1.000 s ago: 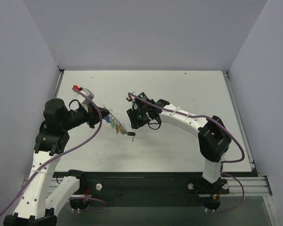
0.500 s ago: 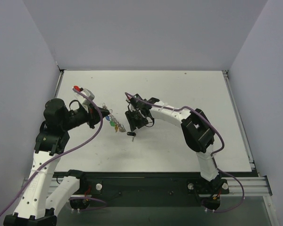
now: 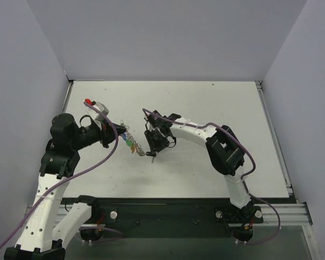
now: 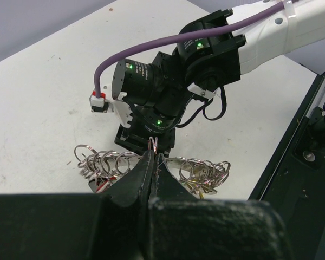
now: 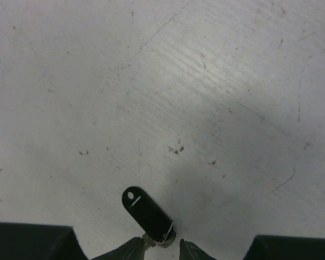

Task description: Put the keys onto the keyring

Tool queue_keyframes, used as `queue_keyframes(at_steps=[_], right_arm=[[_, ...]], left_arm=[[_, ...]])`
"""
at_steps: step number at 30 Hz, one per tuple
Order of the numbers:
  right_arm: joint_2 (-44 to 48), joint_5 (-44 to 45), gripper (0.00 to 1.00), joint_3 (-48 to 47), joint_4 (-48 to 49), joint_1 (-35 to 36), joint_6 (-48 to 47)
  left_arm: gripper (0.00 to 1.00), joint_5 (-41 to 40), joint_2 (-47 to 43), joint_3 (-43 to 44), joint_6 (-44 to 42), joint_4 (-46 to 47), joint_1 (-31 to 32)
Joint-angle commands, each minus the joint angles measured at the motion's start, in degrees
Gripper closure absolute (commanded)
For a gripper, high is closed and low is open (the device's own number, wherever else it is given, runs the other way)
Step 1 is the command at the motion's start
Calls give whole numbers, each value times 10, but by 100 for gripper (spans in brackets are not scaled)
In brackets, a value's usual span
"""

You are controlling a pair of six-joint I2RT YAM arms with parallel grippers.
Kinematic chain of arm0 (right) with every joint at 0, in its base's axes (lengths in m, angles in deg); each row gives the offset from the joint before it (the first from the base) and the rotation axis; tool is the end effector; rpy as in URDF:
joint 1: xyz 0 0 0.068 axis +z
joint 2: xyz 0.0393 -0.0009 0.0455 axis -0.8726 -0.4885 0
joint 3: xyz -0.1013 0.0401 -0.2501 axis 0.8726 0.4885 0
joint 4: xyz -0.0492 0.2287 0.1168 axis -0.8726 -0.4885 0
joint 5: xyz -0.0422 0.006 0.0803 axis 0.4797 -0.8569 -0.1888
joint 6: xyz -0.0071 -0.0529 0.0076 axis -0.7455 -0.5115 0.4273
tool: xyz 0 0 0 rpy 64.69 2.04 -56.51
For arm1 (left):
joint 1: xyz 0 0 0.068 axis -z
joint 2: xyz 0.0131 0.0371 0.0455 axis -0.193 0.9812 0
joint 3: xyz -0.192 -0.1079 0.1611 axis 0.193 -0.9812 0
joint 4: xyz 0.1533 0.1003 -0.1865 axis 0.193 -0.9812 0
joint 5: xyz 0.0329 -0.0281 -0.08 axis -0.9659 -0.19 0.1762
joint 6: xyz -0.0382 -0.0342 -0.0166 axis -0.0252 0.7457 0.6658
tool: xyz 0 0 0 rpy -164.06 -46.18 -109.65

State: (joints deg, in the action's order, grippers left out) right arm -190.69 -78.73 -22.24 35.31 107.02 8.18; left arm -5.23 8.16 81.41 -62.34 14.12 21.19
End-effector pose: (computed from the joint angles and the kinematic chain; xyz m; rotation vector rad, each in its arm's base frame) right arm 0.3085 0.3353 0.1862 -0.7520 2.5369 0.7416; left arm 0.1546 -0.0517 0.3893 0.6901 1.6625 -0.7732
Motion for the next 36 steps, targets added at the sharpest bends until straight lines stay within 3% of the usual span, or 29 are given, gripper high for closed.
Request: queue_keyframes(at_steps=[1,7,10,19,36], right_arm=[[-25,-7,68,-9,-21,9,7],[-43,7,76,-13,-19,11,14],[-43,20,100,-10,-17,11,17],[41,50,100,32,-3,9,-15],[256,-15,100,96,22,4,-130]], left_arm=[[100,8,-11,2,-9,41,1],[100,6,-15,6,-12,32,2],[100,3,-16,8,-14,30,2],[100,5,-20,11,-16,28,2],[100,30,-34,1,-35,33,7]])
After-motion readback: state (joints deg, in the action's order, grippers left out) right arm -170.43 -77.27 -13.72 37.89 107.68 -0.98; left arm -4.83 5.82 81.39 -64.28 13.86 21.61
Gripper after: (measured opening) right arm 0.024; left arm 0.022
